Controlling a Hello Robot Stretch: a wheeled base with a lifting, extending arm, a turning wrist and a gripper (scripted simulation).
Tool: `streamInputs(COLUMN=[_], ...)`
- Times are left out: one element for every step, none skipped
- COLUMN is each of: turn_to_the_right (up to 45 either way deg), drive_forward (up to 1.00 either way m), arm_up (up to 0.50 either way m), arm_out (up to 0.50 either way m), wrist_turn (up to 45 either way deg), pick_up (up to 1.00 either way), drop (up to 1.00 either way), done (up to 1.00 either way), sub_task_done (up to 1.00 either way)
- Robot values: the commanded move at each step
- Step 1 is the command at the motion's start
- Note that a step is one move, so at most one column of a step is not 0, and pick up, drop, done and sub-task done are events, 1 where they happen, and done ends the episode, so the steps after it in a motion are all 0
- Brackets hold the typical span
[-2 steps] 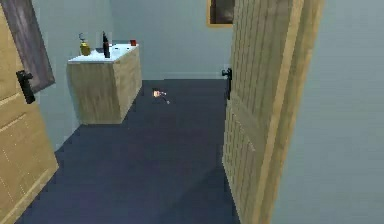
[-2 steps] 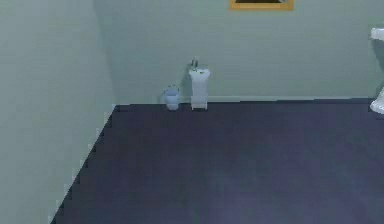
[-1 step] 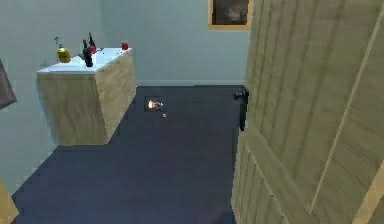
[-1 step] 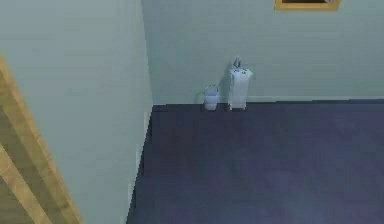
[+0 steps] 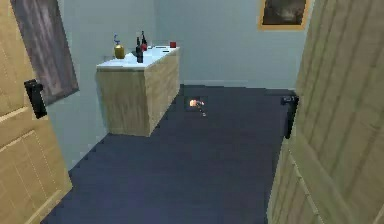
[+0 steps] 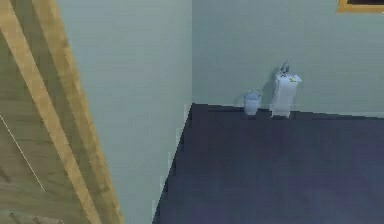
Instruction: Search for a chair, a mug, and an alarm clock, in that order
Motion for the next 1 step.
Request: streamInputs(turn_to_the_right=[0.0], drive_forward=[1.0], arm_up=[0.0], arm_out=[0.0], wrist_turn=[0.0], pick_up=[0.0], drop=[0.0], done=[0.0], sub_task_done=[0.0])
